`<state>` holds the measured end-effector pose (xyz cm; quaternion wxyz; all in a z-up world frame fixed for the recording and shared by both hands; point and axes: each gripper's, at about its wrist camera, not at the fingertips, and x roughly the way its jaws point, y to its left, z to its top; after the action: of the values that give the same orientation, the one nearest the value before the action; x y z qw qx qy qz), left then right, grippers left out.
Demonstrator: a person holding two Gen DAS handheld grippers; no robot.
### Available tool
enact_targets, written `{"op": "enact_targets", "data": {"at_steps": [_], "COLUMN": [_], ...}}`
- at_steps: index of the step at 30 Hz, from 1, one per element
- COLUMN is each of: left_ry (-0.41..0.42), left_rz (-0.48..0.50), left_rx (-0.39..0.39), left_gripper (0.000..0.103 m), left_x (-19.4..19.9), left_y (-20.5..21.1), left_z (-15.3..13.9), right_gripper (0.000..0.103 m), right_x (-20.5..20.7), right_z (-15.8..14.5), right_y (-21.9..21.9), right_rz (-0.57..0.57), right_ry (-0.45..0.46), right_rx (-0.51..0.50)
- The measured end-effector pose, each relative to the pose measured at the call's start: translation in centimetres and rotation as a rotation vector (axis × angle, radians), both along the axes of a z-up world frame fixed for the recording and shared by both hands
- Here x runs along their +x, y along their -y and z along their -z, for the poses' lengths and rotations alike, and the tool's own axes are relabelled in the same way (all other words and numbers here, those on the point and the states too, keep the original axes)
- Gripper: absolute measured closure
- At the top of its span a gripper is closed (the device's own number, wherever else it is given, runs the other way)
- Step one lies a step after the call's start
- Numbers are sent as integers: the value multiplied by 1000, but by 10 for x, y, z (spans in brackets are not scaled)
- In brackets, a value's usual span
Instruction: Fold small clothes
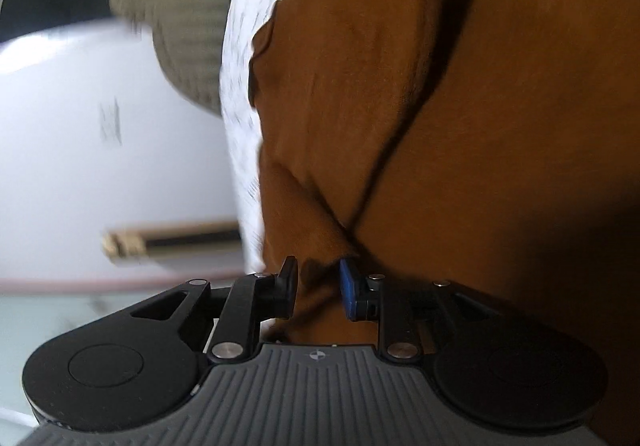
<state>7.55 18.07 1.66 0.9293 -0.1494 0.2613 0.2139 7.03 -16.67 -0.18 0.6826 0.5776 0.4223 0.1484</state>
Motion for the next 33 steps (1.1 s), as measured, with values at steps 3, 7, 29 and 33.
{"op": "enact_targets", "data": {"at_steps": [3, 7, 29, 33], "left_ry": [16, 17, 49, 49], "left_rz": [-2, -4, -2, -3], "left_rx": [-8, -7, -66, -68], "left_gripper": [8, 7, 5, 5], "left_x": [-4, -4, -7, -8], "left_y": [-1, 0, -6, -6], "left_z": [2, 2, 6, 6], "right_gripper": [75, 73, 86, 95], "right_x": [-10, 4, 58, 64], "right_z": [-44, -106, -51, -55], "right_y": [-11, -68, -232, -213], "right_rz": [-112, -279, -684, -624], "right_ry": [114, 381, 643, 614], "right_rx": [-261, -534, -1289, -1199]}}
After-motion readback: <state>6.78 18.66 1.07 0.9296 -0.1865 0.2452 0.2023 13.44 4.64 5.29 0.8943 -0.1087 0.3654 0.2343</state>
